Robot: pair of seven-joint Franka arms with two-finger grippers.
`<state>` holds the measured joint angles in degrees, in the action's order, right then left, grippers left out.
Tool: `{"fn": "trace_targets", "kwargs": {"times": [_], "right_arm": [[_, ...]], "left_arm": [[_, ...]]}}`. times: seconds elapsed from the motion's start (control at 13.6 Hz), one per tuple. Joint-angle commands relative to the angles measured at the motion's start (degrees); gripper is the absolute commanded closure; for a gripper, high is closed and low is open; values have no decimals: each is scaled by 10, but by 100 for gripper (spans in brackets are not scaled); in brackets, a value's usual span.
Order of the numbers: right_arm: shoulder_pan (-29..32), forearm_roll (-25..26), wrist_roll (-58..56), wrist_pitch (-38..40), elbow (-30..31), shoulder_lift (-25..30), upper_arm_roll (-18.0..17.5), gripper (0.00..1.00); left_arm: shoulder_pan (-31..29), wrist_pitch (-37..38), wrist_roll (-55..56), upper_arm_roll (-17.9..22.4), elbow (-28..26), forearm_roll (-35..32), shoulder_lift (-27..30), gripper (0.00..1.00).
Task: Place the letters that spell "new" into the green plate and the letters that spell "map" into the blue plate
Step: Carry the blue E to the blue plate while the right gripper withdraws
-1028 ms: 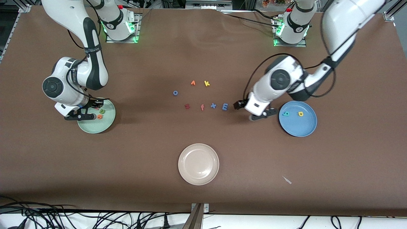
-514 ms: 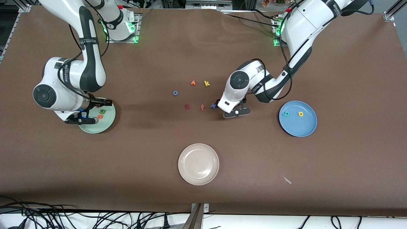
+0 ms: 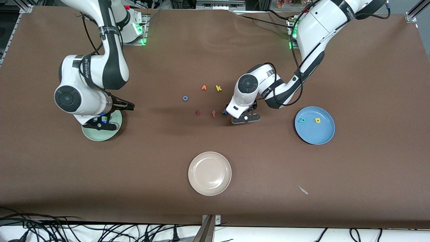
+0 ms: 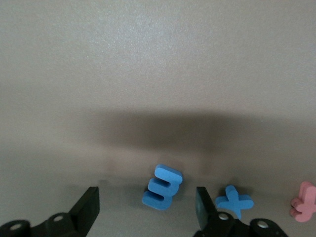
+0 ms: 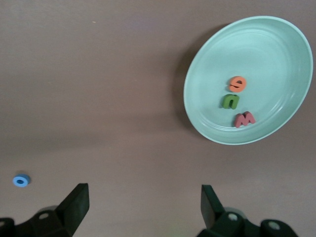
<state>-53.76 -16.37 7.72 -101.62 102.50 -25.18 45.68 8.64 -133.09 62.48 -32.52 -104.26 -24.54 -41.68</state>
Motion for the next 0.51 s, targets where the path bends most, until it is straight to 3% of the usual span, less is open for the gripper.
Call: {"fn": "trace_targets", "kwargs": {"times": [0.0, 0.15, 0.29, 0.37, 0.44], "right_arm": [[1, 10, 14, 23, -19, 9, -19, 0], [73, 32, 21, 24, -22, 44, -100, 0], [171, 91, 20, 27, -21, 77, -209, 0], [248, 112, 18, 31, -21, 94, -286, 0], [296, 127, 13, 34, -21, 108, -332, 0]], "left_arm": [[12, -2, 6, 10, 17, -30, -16, 15], [19, -28, 33, 18, 13, -52, -18, 14], [21, -28, 44, 18, 13, -64, -22, 14], [21, -28, 44, 18, 14, -64, -22, 21], [20, -28, 45, 18, 14, -63, -22, 28]]}}
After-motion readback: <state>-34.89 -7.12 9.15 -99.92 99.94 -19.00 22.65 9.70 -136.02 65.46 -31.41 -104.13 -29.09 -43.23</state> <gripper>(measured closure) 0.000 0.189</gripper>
